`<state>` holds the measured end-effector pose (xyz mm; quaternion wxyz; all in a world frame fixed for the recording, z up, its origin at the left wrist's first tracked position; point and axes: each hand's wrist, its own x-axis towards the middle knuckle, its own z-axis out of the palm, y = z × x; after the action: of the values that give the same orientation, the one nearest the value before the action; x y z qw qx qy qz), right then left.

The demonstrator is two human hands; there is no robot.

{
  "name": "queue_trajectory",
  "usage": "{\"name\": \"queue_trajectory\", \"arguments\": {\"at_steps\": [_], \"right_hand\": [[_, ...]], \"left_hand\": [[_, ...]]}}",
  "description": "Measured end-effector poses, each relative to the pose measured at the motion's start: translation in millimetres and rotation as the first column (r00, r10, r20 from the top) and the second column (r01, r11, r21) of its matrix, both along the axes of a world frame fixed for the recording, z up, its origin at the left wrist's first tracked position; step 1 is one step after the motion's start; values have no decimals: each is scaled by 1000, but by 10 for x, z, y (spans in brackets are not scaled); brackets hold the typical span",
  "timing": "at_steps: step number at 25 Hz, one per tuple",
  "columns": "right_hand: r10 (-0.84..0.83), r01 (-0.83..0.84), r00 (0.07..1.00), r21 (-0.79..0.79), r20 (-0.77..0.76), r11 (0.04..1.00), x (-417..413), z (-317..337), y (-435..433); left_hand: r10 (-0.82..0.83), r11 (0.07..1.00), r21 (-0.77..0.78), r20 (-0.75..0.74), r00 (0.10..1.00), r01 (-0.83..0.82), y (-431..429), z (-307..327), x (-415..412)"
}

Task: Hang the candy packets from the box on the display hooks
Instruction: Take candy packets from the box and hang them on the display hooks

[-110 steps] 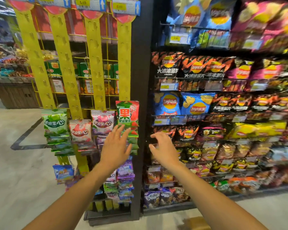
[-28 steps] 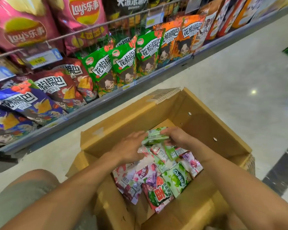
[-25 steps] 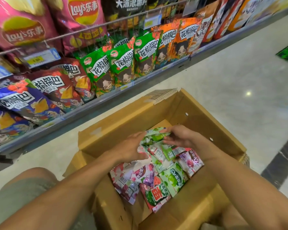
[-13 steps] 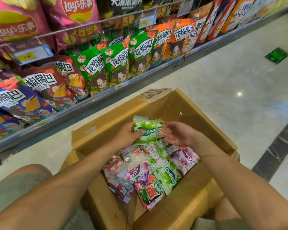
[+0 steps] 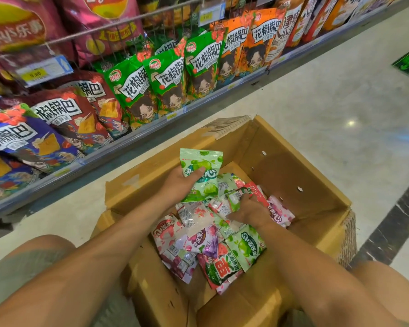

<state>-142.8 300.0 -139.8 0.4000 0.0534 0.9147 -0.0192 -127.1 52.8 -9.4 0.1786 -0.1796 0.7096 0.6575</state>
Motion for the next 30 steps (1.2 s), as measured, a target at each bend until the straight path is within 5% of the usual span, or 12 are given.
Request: {"name": "queue_trajectory", "arguments": {"at_steps": [3, 9, 14, 16, 17, 18, 19, 20, 21, 23, 25, 30], "right_hand": [[58, -41, 988, 118, -144, 992, 84, -73, -96], [87, -82, 935, 28, -345, 996, -63, 196, 27], [-241, 148, 908, -275, -344, 950, -345, 750, 146], [-548, 384, 822, -561, -153, 733, -378, 876, 124], [-689, 545, 720, -684, 85, 485, -354, 887, 110], [-707, 666, 621, -703, 338, 249, -306, 885, 132], [-627, 737, 592, -654, 505, 169, -250, 811, 174], [-517, 754, 640, -592, 568, 283, -194, 710, 239], [-389, 669, 737, -519, 552, 532, -142, 629, 294], [-133, 269, 905, -303, 403, 914, -117, 383, 381], [-49, 96, 973, -202, 224, 975, -140, 222, 378], [-288, 289, 956, -361, 58, 887, -84, 209, -77]], "left_hand": [[-14, 999, -41, -18, 1000, 13, -13, 2, 10], [-36, 991, -132, -83, 996, 24, -36, 59, 24], [-40, 987, -162, -163, 986, 13, -20, 88, -33], [-28, 987, -163, -200, 979, -5, -9, 129, -66], [-14, 986, -163, -221, 975, -23, -1, 160, -82], [0, 985, -170, -242, 970, -43, 4, 189, -97], [14, 982, -181, -260, 965, -63, 2, 217, -113], [29, 978, -191, -276, 961, -85, -10, 233, -129], [42, 974, -200, -291, 956, -104, -32, 250, -139], [53, 966, -225, -313, 948, -128, -79, 254, -148], [64, 962, -233, -309, 949, -141, -120, 231, -145], [48, 951, -279, -291, 955, -133, -205, 203, -105]]}}
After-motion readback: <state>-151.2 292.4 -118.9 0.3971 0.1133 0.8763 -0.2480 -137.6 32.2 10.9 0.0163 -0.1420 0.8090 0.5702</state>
